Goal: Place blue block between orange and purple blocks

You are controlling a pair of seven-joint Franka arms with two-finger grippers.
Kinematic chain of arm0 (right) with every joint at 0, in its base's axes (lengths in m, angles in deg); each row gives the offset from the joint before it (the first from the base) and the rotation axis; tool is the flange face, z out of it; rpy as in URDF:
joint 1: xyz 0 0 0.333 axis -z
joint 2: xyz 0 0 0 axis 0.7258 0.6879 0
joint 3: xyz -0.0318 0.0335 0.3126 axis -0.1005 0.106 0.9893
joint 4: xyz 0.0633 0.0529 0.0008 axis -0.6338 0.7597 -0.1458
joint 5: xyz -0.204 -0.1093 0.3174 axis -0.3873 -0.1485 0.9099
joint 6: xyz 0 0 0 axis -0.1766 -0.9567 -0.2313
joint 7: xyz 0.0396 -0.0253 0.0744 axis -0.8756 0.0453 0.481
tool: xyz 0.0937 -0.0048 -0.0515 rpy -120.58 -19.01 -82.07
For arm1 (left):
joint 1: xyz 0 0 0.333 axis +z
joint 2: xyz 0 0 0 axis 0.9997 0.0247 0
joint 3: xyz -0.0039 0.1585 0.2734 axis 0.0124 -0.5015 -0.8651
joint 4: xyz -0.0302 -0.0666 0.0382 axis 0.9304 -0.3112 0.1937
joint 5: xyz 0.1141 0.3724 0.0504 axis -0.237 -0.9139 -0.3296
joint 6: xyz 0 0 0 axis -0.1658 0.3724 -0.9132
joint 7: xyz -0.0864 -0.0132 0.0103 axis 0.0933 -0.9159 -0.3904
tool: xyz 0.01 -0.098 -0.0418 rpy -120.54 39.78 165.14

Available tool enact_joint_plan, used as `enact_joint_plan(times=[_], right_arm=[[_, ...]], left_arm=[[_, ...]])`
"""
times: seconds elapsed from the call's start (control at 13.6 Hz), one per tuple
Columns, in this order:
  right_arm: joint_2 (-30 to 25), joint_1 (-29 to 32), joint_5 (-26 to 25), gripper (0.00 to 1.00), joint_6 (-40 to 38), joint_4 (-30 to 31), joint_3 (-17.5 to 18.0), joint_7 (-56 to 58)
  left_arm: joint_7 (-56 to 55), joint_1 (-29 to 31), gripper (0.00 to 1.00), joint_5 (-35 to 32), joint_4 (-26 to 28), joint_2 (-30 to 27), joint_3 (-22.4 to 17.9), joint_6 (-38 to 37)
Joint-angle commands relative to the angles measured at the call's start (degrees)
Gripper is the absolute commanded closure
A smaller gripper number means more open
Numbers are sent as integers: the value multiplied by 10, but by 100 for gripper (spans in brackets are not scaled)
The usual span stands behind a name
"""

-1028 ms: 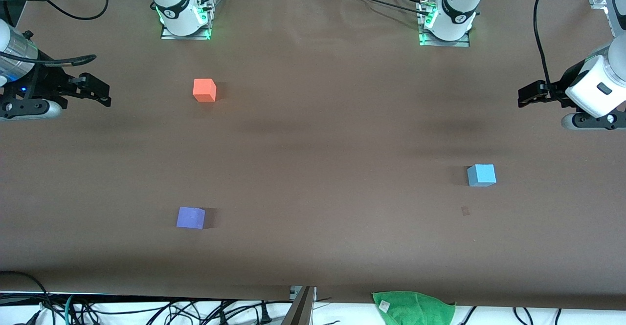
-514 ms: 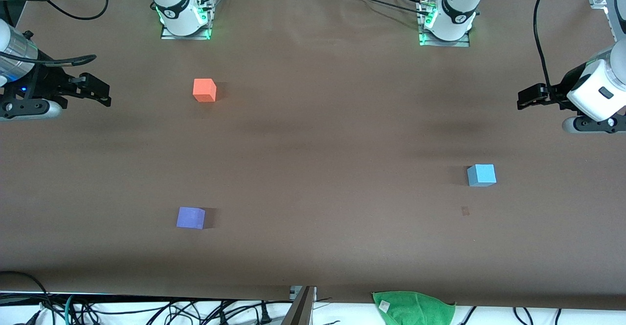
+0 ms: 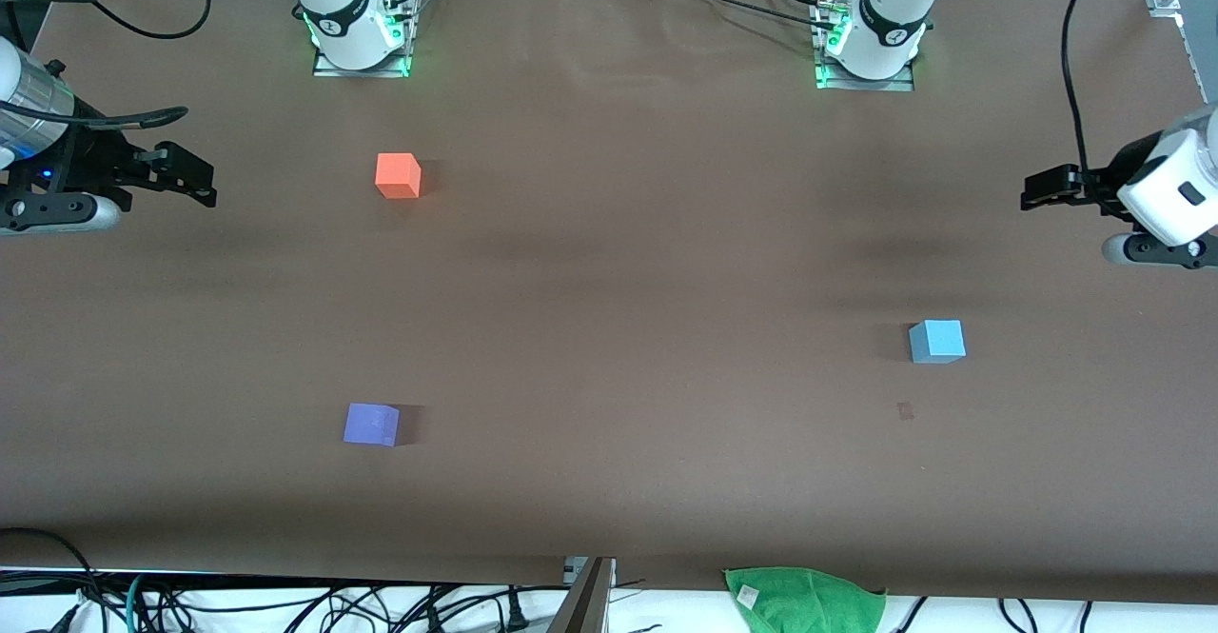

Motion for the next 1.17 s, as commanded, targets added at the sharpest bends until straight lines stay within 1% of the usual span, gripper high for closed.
enact_joint_plan(times=[0.0,0.15,0.29,0.37,0.59,0.73,0.88,1.1], right_arm=[[-8,1,-6,0,-5,6,2,-6],[-8,1,-5,0,-6,6,2,-6],[-8,1,-4,0,-7,5,2,-6],[-9,1,-4,0,-8,6,3,-7],[-9,1,-4,1,-12,6,3,-9],[-9,1,-3,0,-18,6,3,-9],[-9,1,-2,0,-18,5,4,-9],[-9,1,-2,0,-19,5,5,-8]], left_arm=[[24,12,0,10,-13,23,2,-12],[21,13,0,8,-12,45,1,-7],[17,14,0,10,-13,91,1,0],[16,12,0,10,-11,105,2,9],[1,7,0,15,3,121,5,35],[3,13,0,16,36,135,6,83],[5,16,0,16,71,137,6,144],[9,16,0,15,139,132,5,271]])
